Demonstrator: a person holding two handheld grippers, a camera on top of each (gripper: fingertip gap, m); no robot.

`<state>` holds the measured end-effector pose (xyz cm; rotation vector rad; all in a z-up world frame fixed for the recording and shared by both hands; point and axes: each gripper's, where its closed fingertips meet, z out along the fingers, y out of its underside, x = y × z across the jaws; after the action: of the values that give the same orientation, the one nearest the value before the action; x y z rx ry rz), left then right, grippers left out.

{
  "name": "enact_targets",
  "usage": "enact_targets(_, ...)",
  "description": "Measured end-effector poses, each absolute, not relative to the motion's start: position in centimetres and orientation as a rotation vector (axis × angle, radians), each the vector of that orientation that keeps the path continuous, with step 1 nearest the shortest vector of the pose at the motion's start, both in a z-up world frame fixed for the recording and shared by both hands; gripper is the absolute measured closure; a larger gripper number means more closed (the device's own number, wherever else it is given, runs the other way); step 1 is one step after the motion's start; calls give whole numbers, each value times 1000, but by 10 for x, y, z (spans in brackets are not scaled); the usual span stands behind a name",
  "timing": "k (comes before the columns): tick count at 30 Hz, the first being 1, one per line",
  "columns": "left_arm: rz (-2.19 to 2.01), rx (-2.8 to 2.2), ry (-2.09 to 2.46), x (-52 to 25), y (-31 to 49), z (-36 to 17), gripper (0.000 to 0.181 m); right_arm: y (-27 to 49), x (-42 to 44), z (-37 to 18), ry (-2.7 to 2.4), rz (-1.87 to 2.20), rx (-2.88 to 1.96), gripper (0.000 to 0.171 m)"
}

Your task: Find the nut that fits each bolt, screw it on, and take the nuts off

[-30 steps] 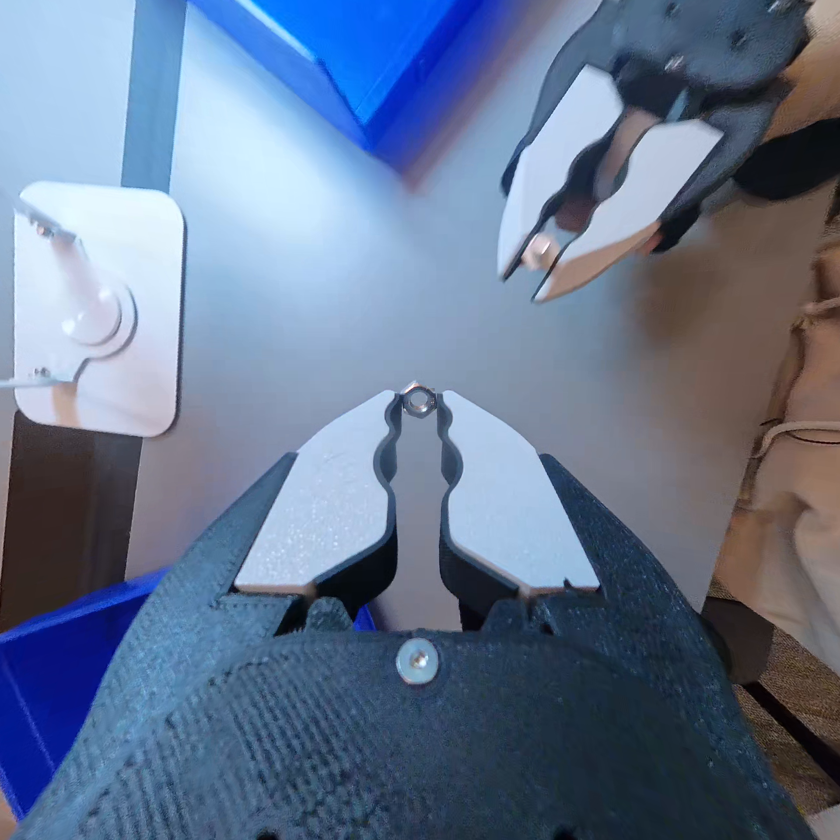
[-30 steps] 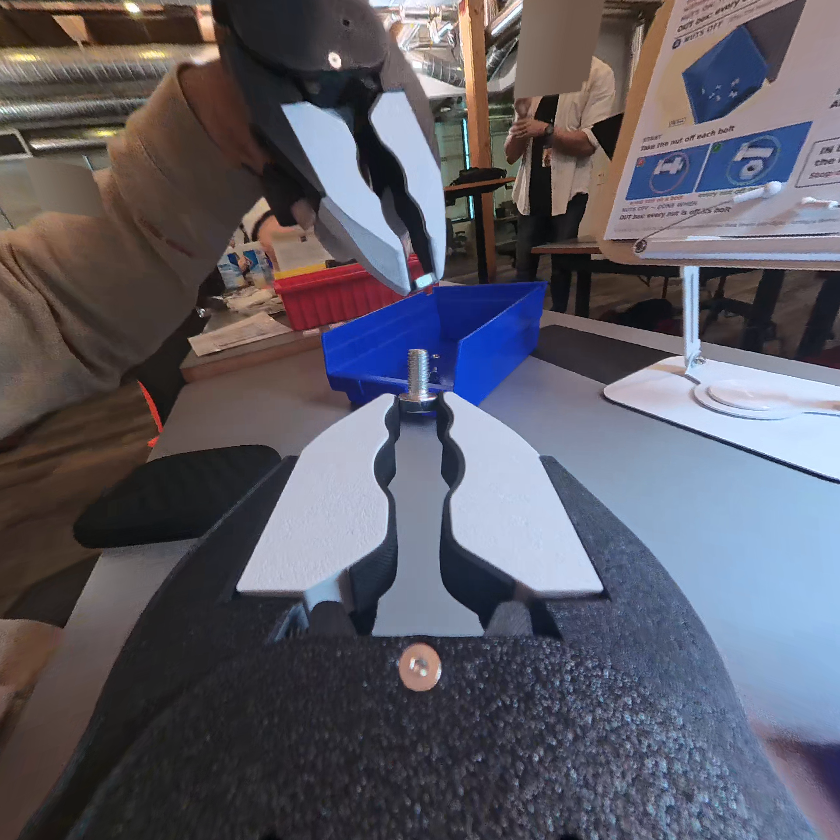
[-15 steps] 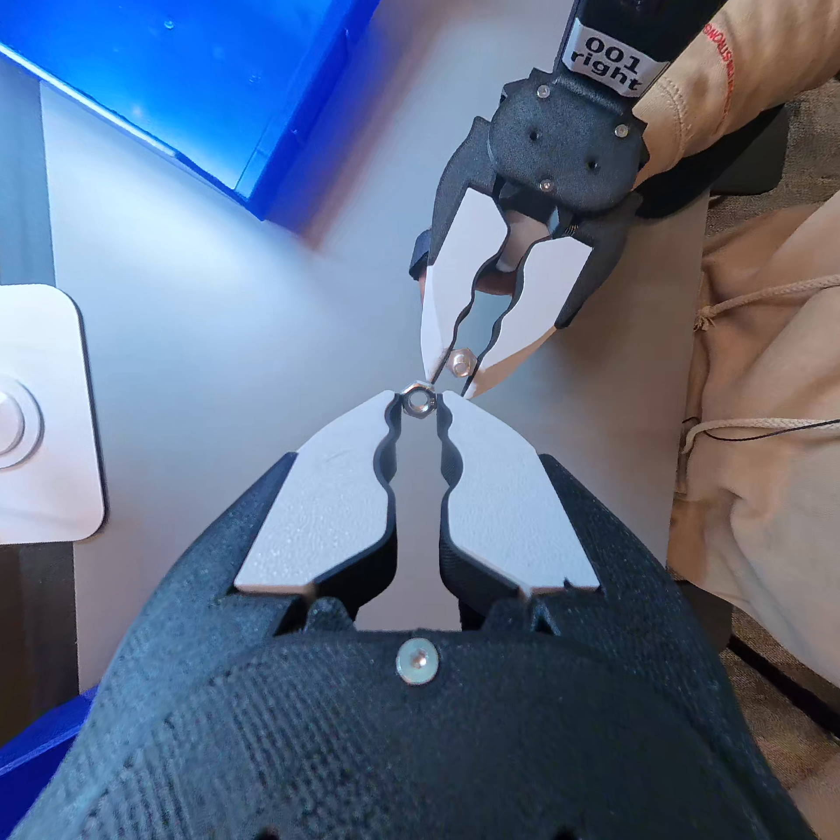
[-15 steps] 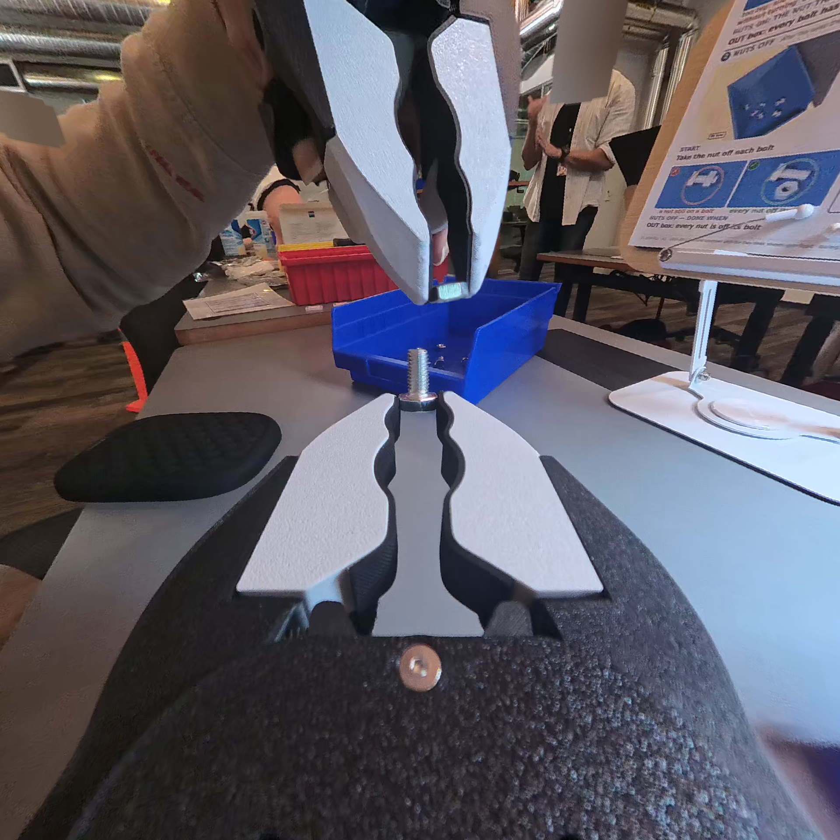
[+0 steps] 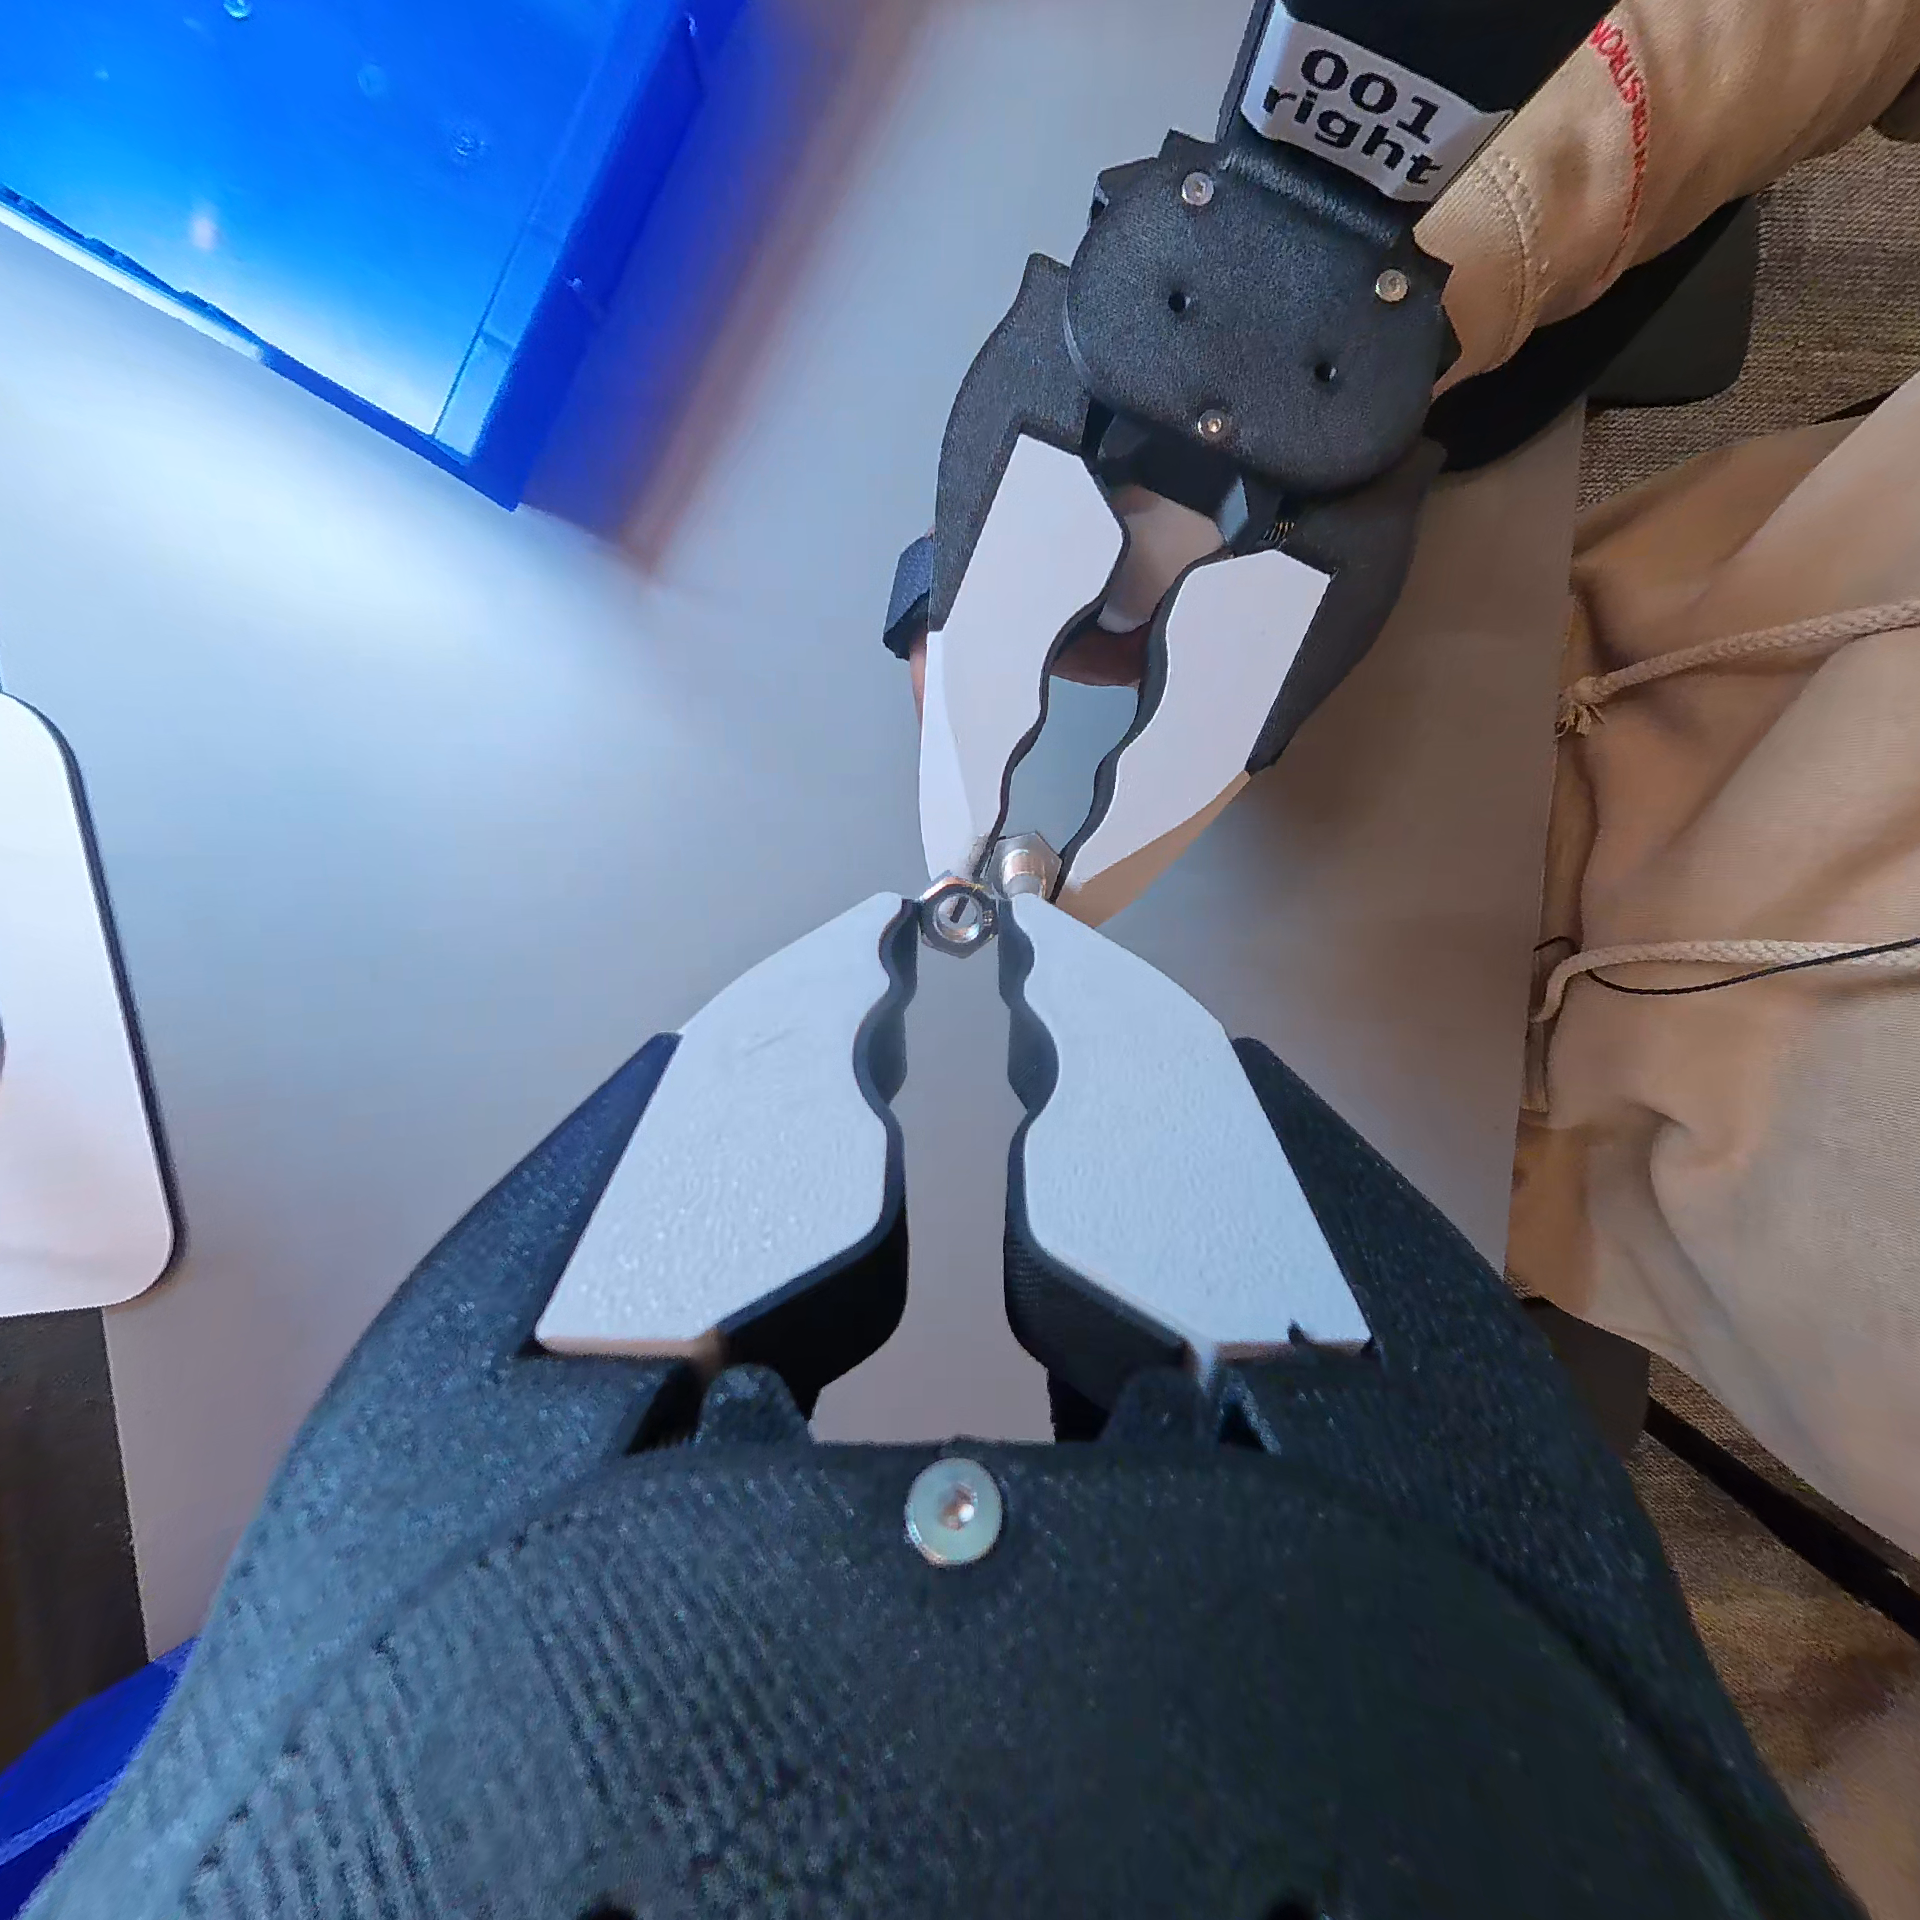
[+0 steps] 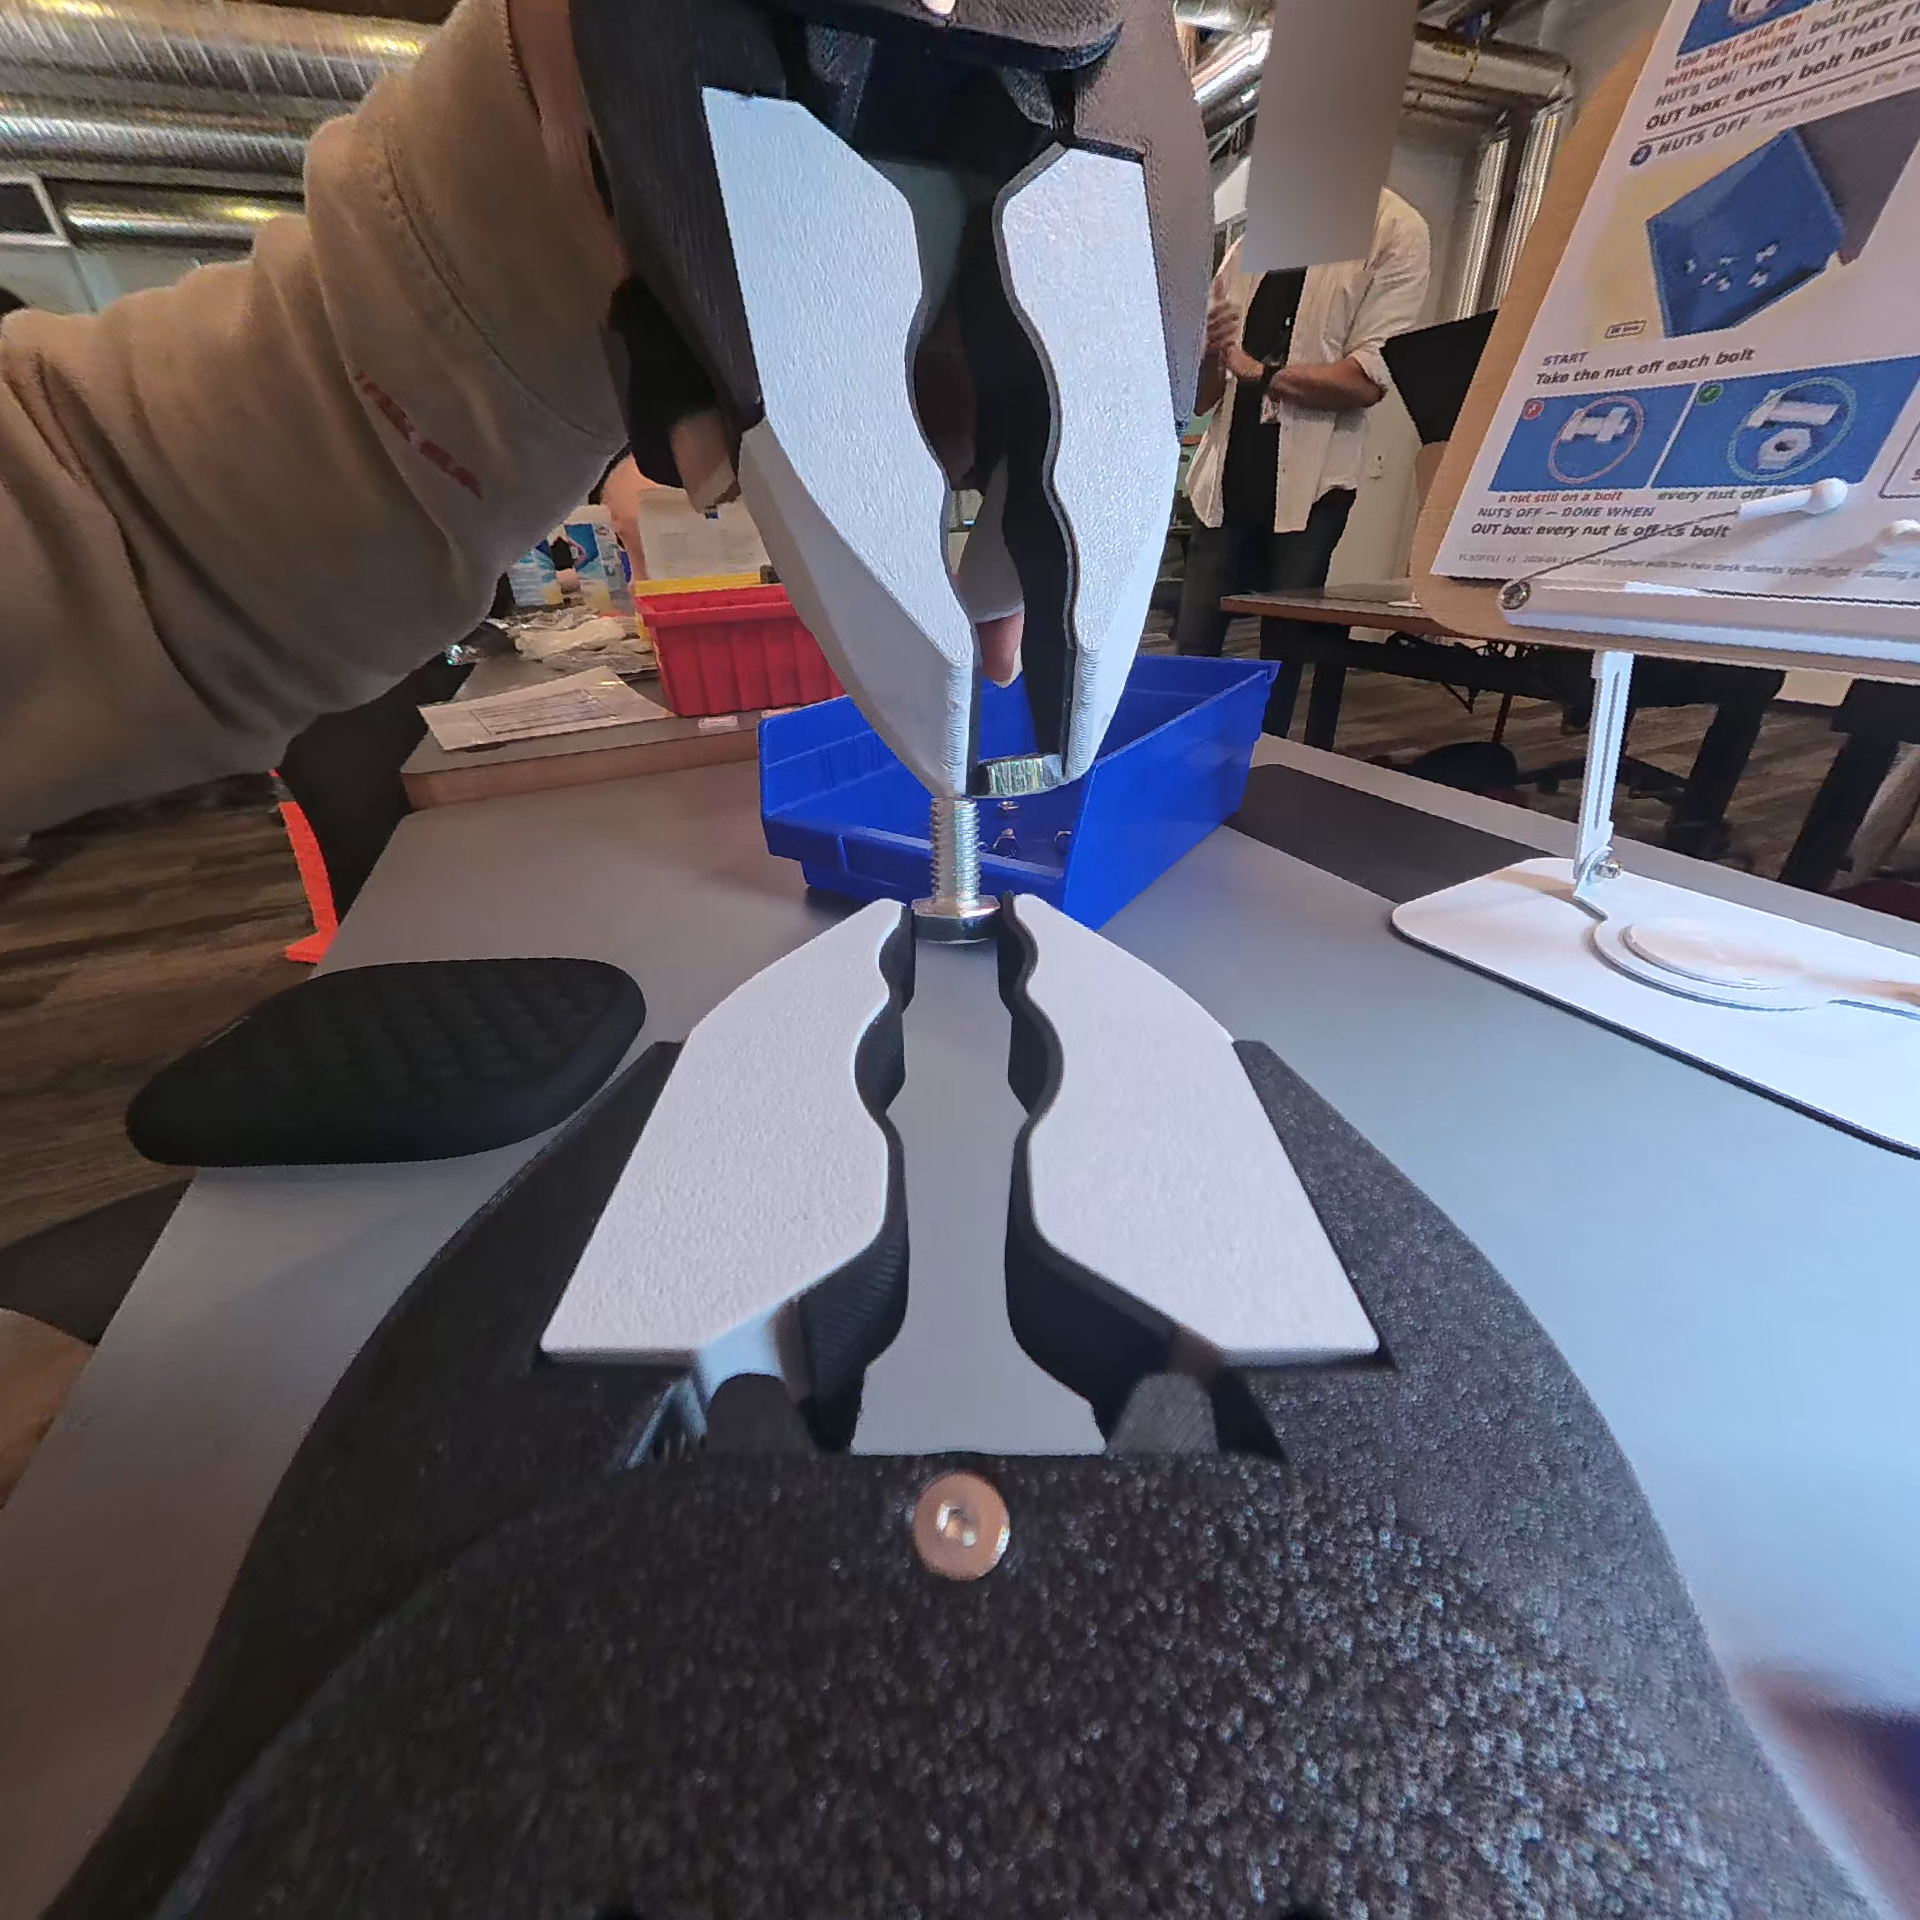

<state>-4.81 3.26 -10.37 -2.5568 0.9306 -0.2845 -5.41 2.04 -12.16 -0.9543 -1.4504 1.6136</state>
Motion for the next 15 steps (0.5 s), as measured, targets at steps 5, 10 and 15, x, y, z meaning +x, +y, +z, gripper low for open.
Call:
enact_targets(5,-307,-2545,949,-44,32,-104,166,23,-56,-123,-1444,1604,-971,156)
enact_targets(10,-339,-2540,974,-39,31,-103,166,22,-55,-123,-1446,1600,-961,156)
enact_targets(15,-362,-2540,1015,-35,28,-102,166,21,-53,-119,-1423,1616,-940,156)
